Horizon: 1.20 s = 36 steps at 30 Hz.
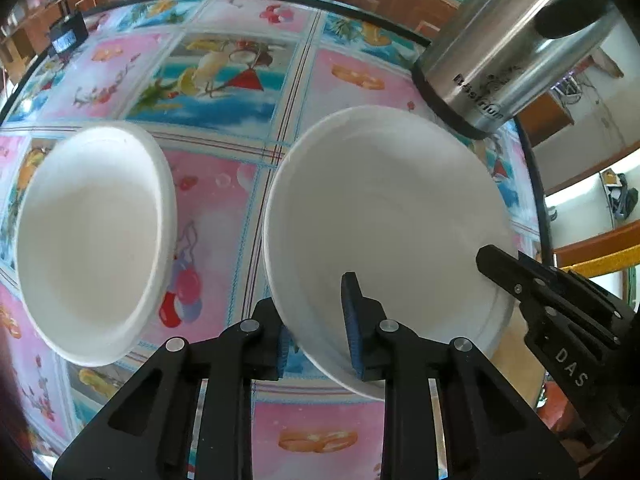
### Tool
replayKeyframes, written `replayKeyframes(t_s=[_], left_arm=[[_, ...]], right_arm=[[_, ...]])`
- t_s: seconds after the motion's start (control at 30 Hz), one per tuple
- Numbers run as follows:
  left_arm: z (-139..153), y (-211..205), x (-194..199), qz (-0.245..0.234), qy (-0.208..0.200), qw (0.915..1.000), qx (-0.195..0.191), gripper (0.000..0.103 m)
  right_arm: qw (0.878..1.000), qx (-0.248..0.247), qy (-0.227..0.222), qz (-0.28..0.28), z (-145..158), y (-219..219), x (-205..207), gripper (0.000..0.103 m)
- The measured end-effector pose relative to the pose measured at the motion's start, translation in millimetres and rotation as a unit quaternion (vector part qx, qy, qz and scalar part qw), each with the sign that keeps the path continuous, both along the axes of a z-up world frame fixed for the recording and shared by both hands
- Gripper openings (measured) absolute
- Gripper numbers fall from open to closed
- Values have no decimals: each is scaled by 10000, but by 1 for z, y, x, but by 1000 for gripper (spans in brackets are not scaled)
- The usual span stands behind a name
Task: Organize plates and bowls
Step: 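Lift the white plate with both grippers and carry it over the green basin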
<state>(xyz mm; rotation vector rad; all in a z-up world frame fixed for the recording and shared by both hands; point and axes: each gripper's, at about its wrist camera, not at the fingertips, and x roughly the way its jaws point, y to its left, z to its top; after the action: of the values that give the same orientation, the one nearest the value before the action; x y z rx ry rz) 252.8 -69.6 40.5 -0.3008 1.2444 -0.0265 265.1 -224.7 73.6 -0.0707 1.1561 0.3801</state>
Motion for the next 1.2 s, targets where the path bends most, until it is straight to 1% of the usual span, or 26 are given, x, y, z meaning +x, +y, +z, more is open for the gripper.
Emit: replayKeyframes(t_s=[0.1,0.2,0.27,0.43,0.53,0.63,0.97,1.2], left_arm=[[14,3,-9,-46,-157,9999,-20,22],[26,9,-22,-78,-258,9996,-106,22],[35,14,-33,-127,-351,9992,-108,22],[49,31,-63,-230,-461,9987,-41,22],[54,47,-83,-214,-525,9983,157,22],[58,72,-106,-131,-528,9982,250,22],[73,173,-179,170,-590,9963,609,22],[82,239,-223,496,-590,9948,663,22]], right_arm=[[9999,-5,-146,-13,11,0,-12,13],[9991,-178,-371,21,24,6,-31,14],[9988,-144,-468,6,31,9,-40,14],[9978,-114,-645,29,50,24,-76,15],[9974,-84,-713,86,57,41,-91,16],[9970,-63,-756,170,61,64,-112,16],[9958,162,-605,662,64,153,-173,18],[9913,197,-654,1121,74,217,-209,19]])
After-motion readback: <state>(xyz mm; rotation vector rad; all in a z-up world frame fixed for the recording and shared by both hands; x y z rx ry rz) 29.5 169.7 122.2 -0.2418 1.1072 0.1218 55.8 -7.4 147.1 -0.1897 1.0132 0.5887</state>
